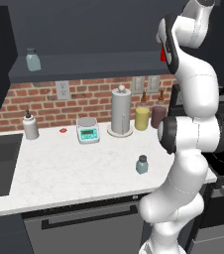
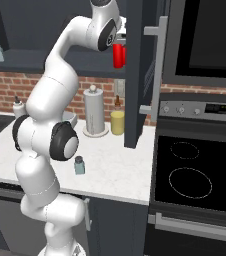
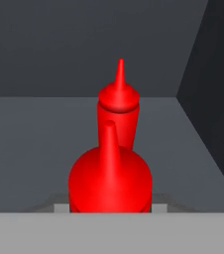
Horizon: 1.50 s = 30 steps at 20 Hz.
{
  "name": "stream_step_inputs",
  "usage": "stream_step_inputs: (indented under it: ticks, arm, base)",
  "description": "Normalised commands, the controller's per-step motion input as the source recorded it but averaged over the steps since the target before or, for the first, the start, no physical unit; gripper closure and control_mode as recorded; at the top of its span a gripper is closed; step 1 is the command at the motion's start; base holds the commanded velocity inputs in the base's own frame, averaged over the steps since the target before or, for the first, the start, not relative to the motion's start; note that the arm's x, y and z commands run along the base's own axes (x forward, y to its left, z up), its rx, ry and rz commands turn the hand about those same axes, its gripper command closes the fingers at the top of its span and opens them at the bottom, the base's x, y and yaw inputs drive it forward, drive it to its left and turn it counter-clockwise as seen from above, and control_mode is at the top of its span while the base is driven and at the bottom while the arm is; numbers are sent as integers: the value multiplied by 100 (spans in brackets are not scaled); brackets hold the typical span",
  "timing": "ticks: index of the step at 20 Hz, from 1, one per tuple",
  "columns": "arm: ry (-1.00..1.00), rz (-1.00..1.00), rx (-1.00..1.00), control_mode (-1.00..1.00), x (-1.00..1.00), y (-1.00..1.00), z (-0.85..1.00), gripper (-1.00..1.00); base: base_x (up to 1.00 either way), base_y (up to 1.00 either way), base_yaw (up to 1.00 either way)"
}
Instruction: Put the shaker and condiment bottle from the counter next to their counterparts in the cabinet.
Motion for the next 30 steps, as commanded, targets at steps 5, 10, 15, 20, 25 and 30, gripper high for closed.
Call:
stream_step_inputs:
  ticks: [5, 10, 15, 20, 25, 30]
  arm:
    - [0, 0, 0, -100, 0, 0, 0, -100]
    - [0, 0, 0, -100, 0, 0, 0, -100]
    - [0, 0, 0, -100, 0, 0, 0, -100]
    - [0, 0, 0, -100, -15, 0, 0, -100]
    - [0, 0, 0, -100, -73, 0, -6, -100]
    - [0, 0, 0, -100, -92, 2, -14, -100]
  base:
    - [0, 0, 0]
    - [0, 0, 0]
    - [0, 0, 0]
    - [0, 0, 0]
    - [0, 0, 0]
    - [0, 0, 0]
